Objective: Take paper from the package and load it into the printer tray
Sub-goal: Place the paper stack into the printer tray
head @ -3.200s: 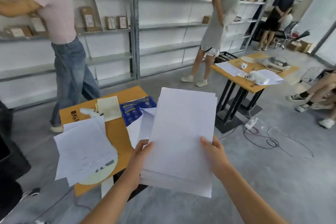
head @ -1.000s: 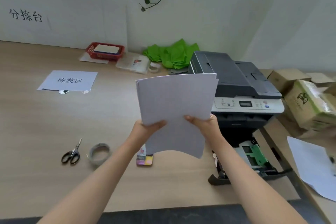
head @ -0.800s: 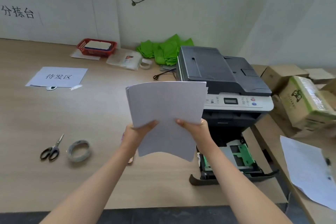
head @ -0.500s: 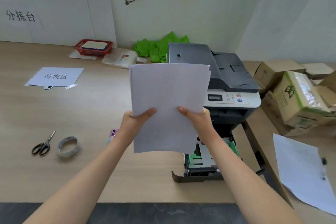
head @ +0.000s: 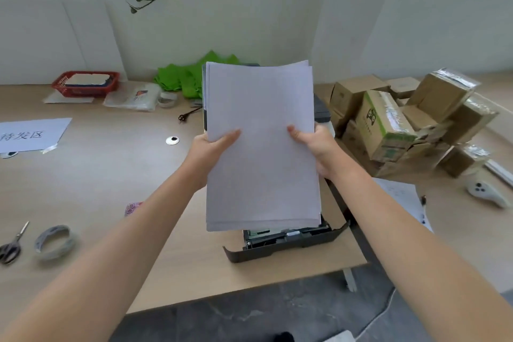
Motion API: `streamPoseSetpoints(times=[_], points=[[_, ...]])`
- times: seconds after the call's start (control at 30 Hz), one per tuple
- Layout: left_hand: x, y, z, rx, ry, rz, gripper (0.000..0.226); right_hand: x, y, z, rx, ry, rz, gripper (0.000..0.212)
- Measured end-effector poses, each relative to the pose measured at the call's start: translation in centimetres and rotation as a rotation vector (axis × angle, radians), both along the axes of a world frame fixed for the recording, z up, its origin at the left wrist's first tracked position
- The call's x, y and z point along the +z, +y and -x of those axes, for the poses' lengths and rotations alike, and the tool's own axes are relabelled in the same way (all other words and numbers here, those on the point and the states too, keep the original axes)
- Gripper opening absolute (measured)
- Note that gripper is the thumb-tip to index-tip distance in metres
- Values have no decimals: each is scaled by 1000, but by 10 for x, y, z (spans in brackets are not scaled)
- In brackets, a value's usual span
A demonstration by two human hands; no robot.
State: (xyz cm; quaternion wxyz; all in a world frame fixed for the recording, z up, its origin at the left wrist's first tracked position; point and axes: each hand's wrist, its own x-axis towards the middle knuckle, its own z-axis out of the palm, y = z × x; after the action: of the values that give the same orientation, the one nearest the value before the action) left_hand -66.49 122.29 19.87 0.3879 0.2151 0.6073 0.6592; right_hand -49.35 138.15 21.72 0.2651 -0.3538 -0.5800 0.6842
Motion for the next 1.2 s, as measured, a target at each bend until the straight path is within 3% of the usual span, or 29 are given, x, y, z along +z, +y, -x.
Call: streamPoseSetpoints(times=[0.07,0.33,0.5,0.63,0.77,1.03,1.13,1.2], points=[[-21,10,-13,-43,-71,55,33,-16,14,-19,30,-76,69,49],[-123,38,-75,-244,-247,460,49,-124,62,-102,156,-395,296,34],[-161,56,-91,-203,-267,539,43,-176,81,-108,163,-495,380,36],[-187,59,-93,-192,-324,602,46,-208,91,-98,214,-576,413,49],[-201,67,-91,-152,-355,633,49,-216,96,-83,187,-600,426,33],[-225,80,-72,83,-345,593,51,-239,122,-49,127,-580,471,66],[-231,78,-62,146,-324,581,58,-232,122,-31,149,-500,503,37],[-234,82,-58,159,-343,573,56,-232,124,-21,174,-485,498,35]])
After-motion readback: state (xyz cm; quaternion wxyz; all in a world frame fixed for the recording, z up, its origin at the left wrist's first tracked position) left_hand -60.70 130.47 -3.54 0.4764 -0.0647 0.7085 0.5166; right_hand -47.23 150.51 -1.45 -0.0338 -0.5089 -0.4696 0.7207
